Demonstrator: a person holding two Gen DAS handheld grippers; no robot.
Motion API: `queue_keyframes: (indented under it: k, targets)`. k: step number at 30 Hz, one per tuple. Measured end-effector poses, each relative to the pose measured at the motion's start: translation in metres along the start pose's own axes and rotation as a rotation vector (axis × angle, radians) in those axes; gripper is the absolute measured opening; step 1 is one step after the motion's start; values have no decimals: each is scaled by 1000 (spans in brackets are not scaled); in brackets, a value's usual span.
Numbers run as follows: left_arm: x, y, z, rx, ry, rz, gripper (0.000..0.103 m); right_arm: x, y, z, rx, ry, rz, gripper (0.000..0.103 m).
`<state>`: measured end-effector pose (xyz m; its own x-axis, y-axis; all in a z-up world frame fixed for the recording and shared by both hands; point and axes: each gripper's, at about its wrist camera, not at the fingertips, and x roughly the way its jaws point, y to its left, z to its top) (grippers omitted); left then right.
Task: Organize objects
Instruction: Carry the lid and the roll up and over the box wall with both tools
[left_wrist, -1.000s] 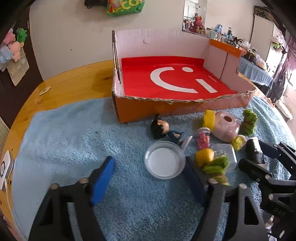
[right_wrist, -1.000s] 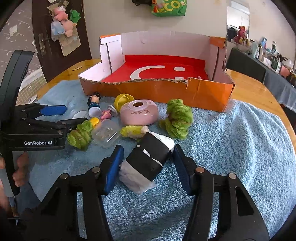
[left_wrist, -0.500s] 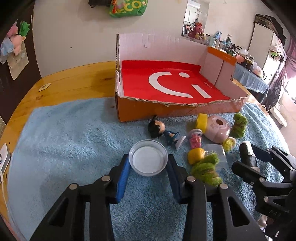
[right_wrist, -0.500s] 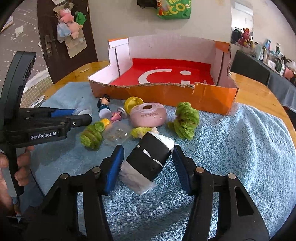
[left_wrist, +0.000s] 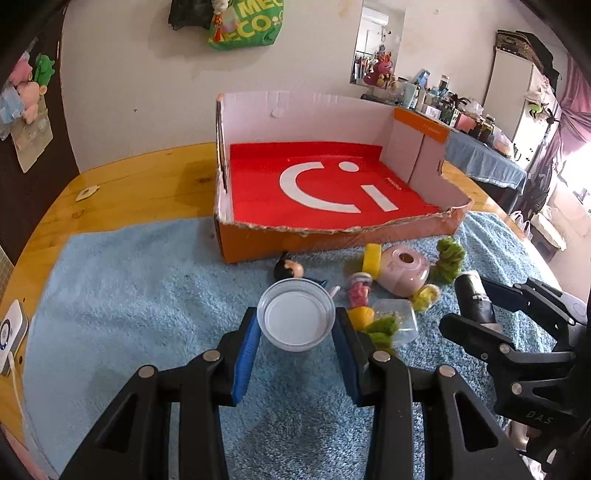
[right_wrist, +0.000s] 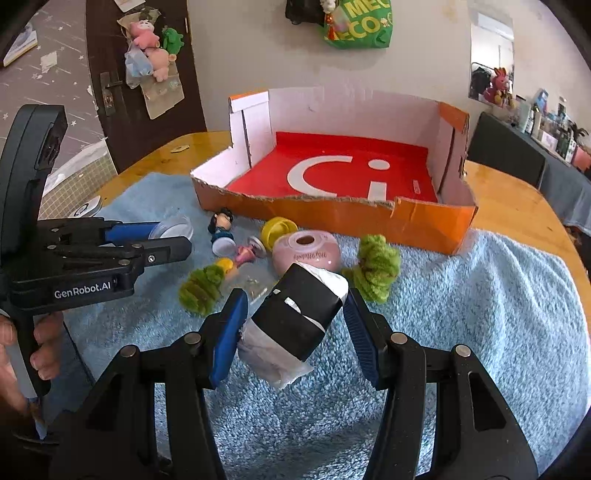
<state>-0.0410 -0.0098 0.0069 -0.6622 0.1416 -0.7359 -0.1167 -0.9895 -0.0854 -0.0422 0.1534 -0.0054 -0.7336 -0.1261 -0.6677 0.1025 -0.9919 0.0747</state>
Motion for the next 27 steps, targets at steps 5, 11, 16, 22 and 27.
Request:
queue_keyframes:
  k: [5, 11, 16, 22, 27]
  targets:
    - [-1, -3, 8, 2, -9, -7, 42, -2, -3, 11, -4, -14, 13, 53]
    - [-1, -7, 19, 11, -19, -7, 42, -4, -6, 24, -7, -29, 20, 53]
    - [-4, -8, 32, 12, -39, -10, 42, -5, -12, 34, -1, -40, 26, 53]
    - [0, -9, 45, 9, -46, -10, 42, -3, -19, 46, 4, -47, 37, 53]
    - [5, -10, 53, 4, -44, -13, 42, 1, -23, 55, 1, -45, 44, 53]
